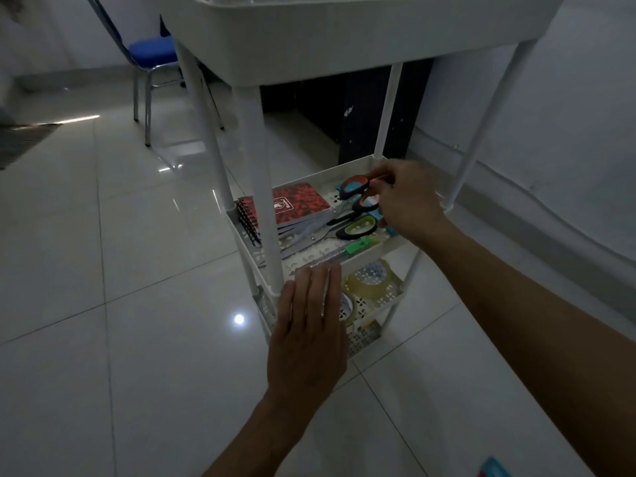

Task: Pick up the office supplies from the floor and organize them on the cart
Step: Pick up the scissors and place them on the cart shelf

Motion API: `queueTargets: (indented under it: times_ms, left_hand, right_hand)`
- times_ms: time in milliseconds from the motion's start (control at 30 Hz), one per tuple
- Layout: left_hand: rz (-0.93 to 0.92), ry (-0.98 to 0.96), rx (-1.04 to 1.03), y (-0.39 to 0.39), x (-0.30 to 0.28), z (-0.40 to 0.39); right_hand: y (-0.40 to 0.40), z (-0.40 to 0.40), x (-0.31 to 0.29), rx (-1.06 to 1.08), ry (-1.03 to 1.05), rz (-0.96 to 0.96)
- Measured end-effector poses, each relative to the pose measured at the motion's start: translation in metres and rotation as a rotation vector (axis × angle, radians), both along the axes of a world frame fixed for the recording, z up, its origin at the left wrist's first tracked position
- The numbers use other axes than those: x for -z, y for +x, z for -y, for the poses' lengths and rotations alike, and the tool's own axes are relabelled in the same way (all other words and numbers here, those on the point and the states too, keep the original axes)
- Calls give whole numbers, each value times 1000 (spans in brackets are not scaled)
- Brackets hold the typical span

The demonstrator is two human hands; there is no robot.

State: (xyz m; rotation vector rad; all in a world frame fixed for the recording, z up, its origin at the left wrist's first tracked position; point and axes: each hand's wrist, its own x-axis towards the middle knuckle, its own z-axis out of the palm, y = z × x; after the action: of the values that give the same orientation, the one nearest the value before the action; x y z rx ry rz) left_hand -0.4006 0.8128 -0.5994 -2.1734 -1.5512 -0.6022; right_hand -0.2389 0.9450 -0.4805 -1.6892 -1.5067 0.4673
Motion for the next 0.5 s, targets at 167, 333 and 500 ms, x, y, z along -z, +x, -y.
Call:
queueTargets:
  times_ms: [167,333,500]
  left_hand:
    - [-4,35,-4,2,7,-5]
    - [-15,52,15,-1,13,-7]
    - [14,74,52,-1,14,-10]
  right_hand:
    - [-18,-2,10,-57,-14,168]
    - [-17,-6,25,-25,-38,281]
    - [-3,9,13,41,39,302]
